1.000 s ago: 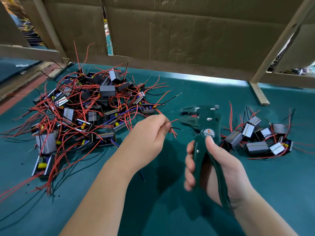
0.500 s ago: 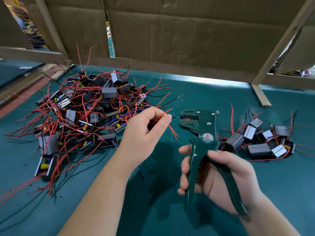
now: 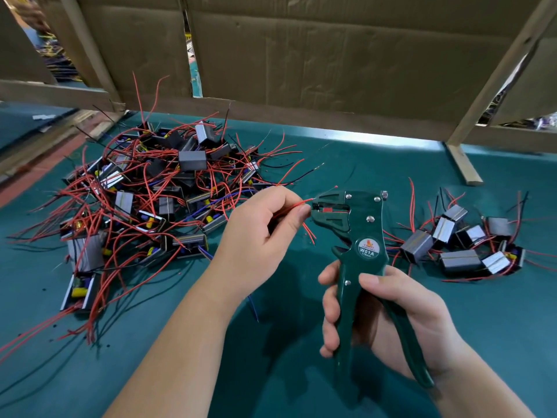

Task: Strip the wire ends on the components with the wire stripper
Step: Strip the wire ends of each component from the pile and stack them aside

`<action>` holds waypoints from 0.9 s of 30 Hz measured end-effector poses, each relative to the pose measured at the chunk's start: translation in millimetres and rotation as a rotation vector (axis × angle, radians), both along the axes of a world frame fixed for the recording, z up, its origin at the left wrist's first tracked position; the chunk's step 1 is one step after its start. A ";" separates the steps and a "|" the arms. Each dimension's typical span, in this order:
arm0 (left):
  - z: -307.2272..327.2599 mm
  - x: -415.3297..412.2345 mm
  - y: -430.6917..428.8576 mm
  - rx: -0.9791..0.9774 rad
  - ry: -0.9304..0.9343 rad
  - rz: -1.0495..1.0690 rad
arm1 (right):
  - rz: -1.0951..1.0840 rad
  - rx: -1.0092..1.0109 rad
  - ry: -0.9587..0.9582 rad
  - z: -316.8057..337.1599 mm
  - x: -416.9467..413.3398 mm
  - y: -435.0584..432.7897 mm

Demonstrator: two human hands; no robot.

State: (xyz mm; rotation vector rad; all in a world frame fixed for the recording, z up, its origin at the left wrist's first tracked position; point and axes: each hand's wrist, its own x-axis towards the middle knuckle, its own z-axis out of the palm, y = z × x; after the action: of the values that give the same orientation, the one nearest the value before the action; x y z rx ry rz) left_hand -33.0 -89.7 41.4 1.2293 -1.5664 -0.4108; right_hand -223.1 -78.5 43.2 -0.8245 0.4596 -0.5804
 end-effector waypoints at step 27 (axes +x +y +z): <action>-9.5 -15.3 -3.9 0.175 0.104 0.202 | -0.346 -0.071 -0.105 -6.0 13.0 0.3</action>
State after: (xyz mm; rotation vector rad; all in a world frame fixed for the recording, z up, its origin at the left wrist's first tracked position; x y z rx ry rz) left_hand -48.3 -93.5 31.9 1.4623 -1.3252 -0.4806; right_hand -210.1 -78.2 37.2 -0.7830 0.4913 -0.9598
